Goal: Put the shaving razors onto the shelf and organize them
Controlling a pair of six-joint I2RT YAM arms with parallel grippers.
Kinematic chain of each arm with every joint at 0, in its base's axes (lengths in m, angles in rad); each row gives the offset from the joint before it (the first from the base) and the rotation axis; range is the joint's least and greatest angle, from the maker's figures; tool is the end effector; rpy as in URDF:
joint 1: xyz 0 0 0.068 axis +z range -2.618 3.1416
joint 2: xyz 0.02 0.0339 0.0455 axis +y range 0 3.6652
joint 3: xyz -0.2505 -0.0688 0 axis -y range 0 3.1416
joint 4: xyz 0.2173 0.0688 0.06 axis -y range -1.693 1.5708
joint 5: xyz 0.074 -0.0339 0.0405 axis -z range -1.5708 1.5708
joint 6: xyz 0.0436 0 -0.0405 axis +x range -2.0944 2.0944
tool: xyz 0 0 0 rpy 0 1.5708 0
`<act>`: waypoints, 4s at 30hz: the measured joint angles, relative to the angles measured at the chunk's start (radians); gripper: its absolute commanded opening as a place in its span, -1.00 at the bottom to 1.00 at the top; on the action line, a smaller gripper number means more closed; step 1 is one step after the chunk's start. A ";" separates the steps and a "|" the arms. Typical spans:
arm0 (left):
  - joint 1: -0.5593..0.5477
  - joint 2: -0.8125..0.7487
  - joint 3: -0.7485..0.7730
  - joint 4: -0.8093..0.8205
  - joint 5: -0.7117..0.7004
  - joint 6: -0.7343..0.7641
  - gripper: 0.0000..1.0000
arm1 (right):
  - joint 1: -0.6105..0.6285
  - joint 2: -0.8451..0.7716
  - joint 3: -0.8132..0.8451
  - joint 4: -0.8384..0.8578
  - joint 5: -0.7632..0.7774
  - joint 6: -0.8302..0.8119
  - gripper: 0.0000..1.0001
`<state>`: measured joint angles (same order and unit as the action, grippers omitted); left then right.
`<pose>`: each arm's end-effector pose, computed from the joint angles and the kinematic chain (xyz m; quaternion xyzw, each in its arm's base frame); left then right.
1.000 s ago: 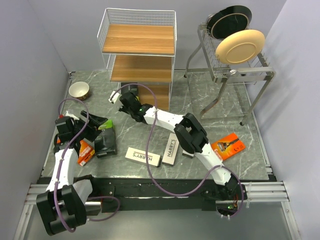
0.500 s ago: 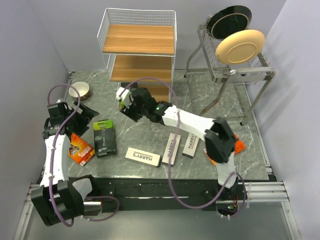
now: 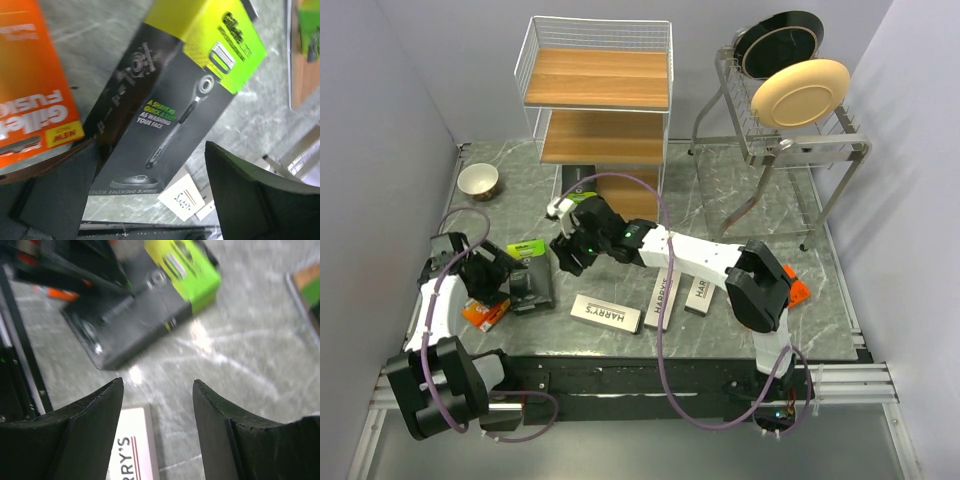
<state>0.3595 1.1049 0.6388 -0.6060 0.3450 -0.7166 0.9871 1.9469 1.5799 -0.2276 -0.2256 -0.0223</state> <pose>0.1770 0.0508 0.1922 -0.4529 0.8415 -0.2069 0.2097 0.2304 0.3666 0.2593 -0.4706 0.7427 0.3042 0.3667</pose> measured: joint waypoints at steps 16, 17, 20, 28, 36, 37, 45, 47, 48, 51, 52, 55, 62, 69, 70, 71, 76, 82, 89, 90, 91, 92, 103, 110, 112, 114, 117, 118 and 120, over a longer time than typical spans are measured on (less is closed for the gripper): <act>-0.357 0.134 -0.041 0.241 0.227 -0.076 0.92 | -0.134 -0.224 -0.134 -0.058 0.066 -0.066 0.39; -0.382 0.157 -0.040 0.285 0.236 -0.096 0.93 | -0.161 -0.241 -0.148 -0.055 0.080 -0.067 0.40; -0.452 0.224 -0.023 0.391 0.248 -0.142 0.94 | -0.203 -0.269 -0.195 -0.055 0.109 -0.073 0.40; -0.528 0.204 0.095 0.383 0.300 -0.080 0.95 | -0.173 -0.277 -0.258 -0.075 0.112 -0.055 0.43; -0.427 0.038 0.285 0.220 0.216 0.144 0.95 | -0.167 -0.270 -0.258 -0.075 0.084 0.024 0.57; -0.391 0.041 0.299 0.220 0.202 0.156 0.95 | -0.165 -0.268 -0.258 -0.075 0.076 0.042 0.60; -0.190 0.137 0.276 0.206 0.090 0.191 0.91 | -0.152 -0.224 -0.259 -0.063 0.047 0.171 0.64; -0.175 0.179 0.272 0.227 0.082 0.199 0.86 | -0.152 -0.205 -0.260 -0.048 0.040 0.203 0.64; -0.172 0.200 0.272 0.245 0.082 0.200 0.85 | -0.152 -0.195 -0.260 -0.042 0.036 0.216 0.64; -0.170 0.307 0.282 0.304 0.084 0.201 0.81 | -0.152 -0.162 -0.260 -0.031 0.013 0.248 0.58; -0.170 0.335 0.284 0.317 0.086 0.203 0.77 | -0.152 -0.151 -0.260 -0.027 0.003 0.255 0.56; -0.170 0.436 0.301 0.357 0.089 0.208 0.68 | -0.147 -0.116 -0.261 -0.017 -0.007 0.272 0.34; -0.170 0.493 0.297 0.435 0.125 0.208 0.39 | -0.131 -0.091 -0.266 0.008 -0.038 0.277 -0.30; -0.168 0.544 0.302 0.488 0.140 0.211 0.22 | -0.074 -0.023 -0.227 0.026 -0.145 0.226 -0.40; -0.168 0.560 0.306 0.489 0.142 0.211 0.18 | -0.067 -0.013 -0.226 0.026 -0.153 0.224 -0.48; -0.168 0.572 0.309 0.488 0.143 0.210 0.15 | -0.061 -0.008 -0.226 0.026 -0.158 0.223 -0.52; -0.166 0.622 0.334 0.456 0.147 0.230 0.07 | -0.051 0.026 -0.224 0.029 -0.113 0.227 -0.63; -0.165 0.571 0.279 0.422 0.156 0.243 0.04 | -0.053 0.038 -0.217 0.013 0.042 0.223 -0.70; -0.167 0.401 0.124 0.409 0.138 0.241 0.10 | -0.071 0.018 -0.224 -0.040 0.191 0.142 -0.71; -0.179 0.382 0.107 0.406 0.141 0.238 0.15 | -0.080 0.011 -0.235 -0.036 0.206 0.130 -0.71; -0.203 0.356 0.084 0.405 0.151 0.231 0.18 | -0.093 -0.003 -0.252 -0.033 0.222 0.118 -0.71; -0.232 0.333 0.065 0.401 0.156 0.224 0.21 | -0.104 -0.014 -0.266 -0.028 0.232 0.109 -0.71; -0.435 0.228 0.011 0.388 0.192 0.199 0.34 | -0.198 -0.212 -0.425 0.020 0.264 0.059 -0.55; -0.473 0.236 0.012 0.383 0.164 0.201 0.10 | -0.198 -0.370 -0.523 0.015 0.252 0.081 0.09; -0.490 0.247 0.018 0.375 0.135 0.199 -0.05 | -0.202 -0.421 -0.555 0.011 0.235 0.093 0.21; -0.497 0.271 0.031 0.363 0.113 0.200 -0.17 | -0.210 -0.458 -0.581 0.007 0.205 0.116 0.41; -0.497 0.313 0.057 0.354 0.119 0.198 -0.31 | -0.224 -0.471 -0.596 0.008 0.153 0.157 0.60; -0.498 0.322 0.065 0.357 0.125 0.197 -0.35 | -0.226 -0.471 -0.597 0.009 0.148 0.163 0.65; -0.498 0.335 0.067 0.375 0.138 0.178 -0.47 | -0.237 -0.469 -0.599 0.011 0.106 0.202 0.76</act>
<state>-0.1387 1.4395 0.7059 -0.2314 0.4835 -0.5385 0.7502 1.4776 0.9810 -0.2169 -0.1196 0.1799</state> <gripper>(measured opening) 0.348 0.811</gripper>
